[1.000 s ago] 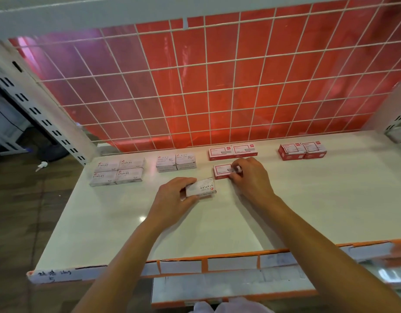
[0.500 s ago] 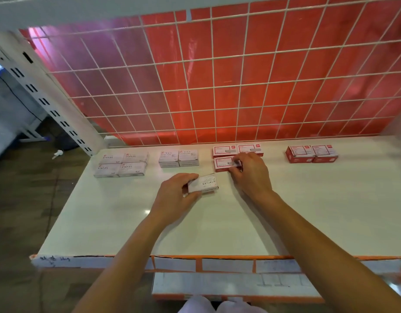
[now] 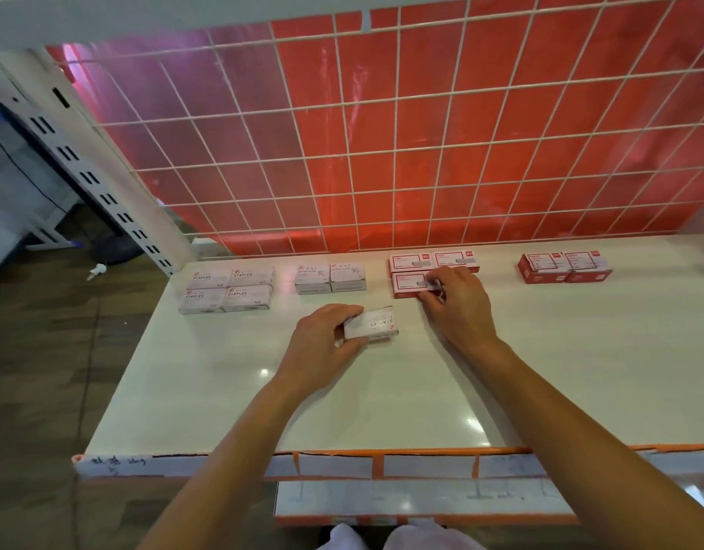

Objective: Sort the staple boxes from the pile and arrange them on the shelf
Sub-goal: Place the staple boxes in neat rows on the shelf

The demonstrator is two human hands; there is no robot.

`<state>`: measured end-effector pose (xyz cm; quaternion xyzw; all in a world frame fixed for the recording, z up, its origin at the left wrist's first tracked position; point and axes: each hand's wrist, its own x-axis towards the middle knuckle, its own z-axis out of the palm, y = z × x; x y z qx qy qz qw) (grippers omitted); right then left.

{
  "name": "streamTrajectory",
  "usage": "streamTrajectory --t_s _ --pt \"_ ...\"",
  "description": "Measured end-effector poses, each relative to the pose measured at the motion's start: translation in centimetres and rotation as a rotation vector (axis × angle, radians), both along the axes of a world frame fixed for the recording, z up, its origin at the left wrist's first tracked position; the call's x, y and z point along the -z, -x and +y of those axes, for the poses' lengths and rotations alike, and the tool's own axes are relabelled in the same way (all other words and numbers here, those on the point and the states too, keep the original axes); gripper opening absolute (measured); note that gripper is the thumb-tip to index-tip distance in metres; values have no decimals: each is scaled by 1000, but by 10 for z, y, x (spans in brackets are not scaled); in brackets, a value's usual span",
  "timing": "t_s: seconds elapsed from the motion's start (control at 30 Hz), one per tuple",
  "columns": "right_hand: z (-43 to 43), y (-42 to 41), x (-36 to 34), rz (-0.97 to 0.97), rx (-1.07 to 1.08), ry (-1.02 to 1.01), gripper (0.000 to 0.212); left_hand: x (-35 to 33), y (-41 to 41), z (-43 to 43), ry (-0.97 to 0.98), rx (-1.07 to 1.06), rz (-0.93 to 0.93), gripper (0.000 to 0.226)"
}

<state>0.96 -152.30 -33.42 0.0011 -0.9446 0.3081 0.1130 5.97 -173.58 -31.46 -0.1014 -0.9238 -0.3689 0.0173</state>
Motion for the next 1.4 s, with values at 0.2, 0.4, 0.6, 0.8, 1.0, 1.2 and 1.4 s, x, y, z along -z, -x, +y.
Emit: streamTrajectory --t_s 0.2,0.4,0.6,0.8,1.0,1.2,1.4 --pt "0 -1 -2 -13 0 -10 32 -1 0 -4 -13 9 -3 45" --pt "-2 -1 -4 -21 8 -19 33 -3 0 -9 0 22 -4 46" --pt "-15 -12 -10 35 77 9 36 -5 1 -16 -1 14 -2 45" --pt "-44 -28 -17 -23 -154 126 37 -6 3 -25 4 -9 17 46" --pt "-65 -37 -20 -207 -272 286 51 -9 1 -35 3 -38 43 44" --pt "-78 -45 -26 -270 -255 531 40 -15 -2 -40 -41 -115 -27 43" --pt "-84 -39 -30 -311 -105 841 24 -16 -2 -46 -343 -197 -210 17"
